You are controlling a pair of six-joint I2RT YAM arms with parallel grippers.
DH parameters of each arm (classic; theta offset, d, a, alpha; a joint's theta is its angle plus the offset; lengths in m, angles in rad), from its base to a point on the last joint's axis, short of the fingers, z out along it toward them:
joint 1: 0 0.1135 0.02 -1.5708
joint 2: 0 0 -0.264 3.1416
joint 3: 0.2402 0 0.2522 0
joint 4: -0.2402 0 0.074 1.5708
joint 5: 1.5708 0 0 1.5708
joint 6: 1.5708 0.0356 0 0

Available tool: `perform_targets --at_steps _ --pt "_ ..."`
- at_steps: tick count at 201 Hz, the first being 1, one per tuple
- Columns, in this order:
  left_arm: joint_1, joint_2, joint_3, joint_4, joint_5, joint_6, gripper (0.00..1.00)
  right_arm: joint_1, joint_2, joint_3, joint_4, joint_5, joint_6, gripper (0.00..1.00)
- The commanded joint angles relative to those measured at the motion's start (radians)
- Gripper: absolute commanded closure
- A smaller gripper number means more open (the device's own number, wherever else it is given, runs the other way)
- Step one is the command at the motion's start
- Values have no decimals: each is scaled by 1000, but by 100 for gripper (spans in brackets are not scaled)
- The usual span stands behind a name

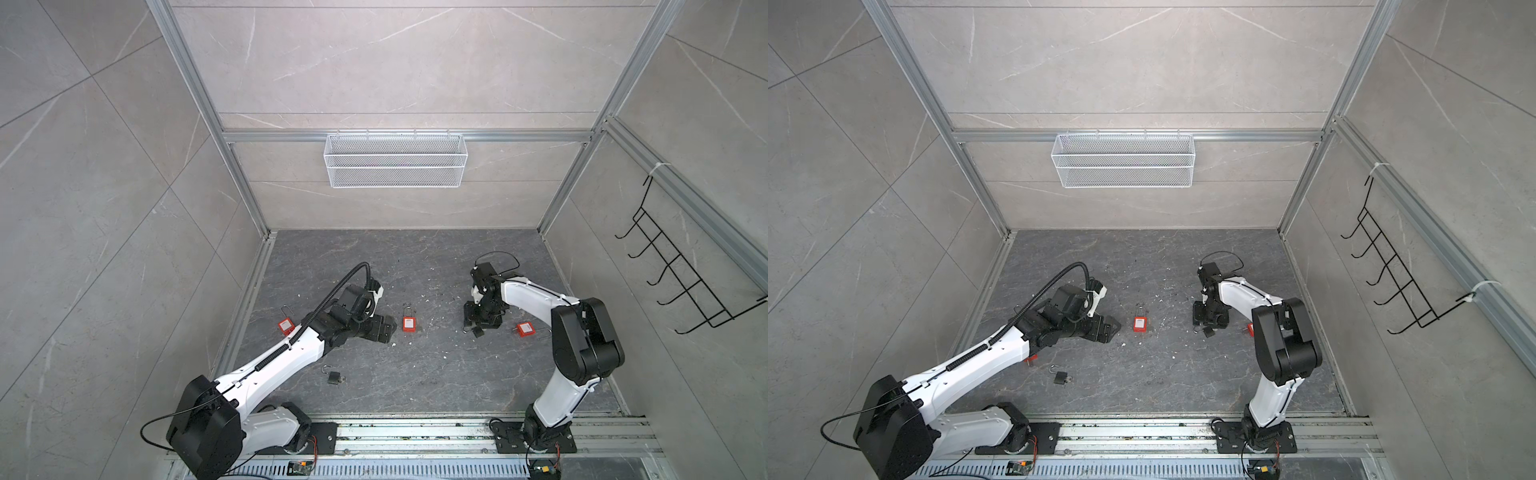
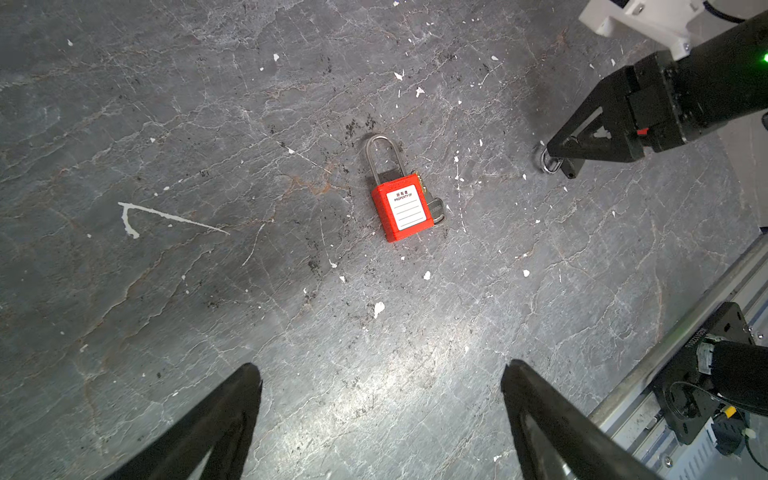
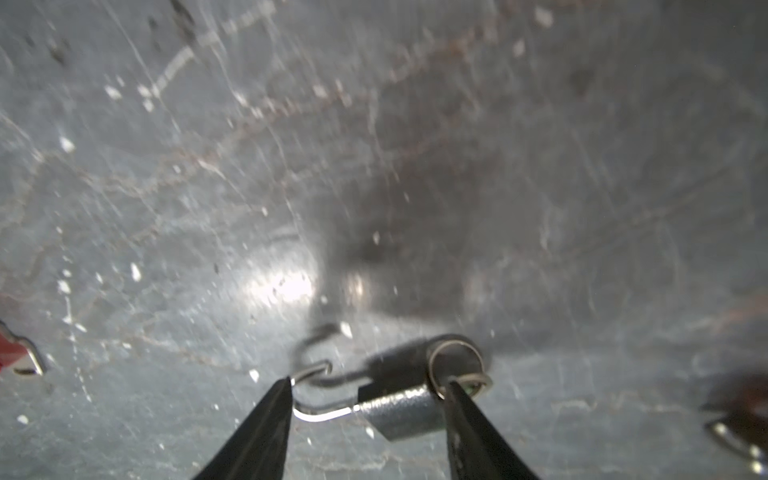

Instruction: Lock with the key

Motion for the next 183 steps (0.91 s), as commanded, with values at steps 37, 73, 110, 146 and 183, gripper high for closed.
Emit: perform_targets --at_steps 37,73,110,146,183 --pt "-7 1 21 17 -2 1 7 -3 -115 49 -65 -3 -110 40" --pt "-7 -10 24 11 -13 10 7 -3 -161 121 -77 -51 -437 41" --pt "-7 -39 6 11 -28 21 7 11 -303 -21 -62 -111 -1034 43" --pt "-7 -50 -2 9 -34 31 7 10 -288 -104 -31 -4 -1261 43" --pt "-8 -59 -1 -7 -37 45 7 10 -207 -109 29 13 -1301 44"
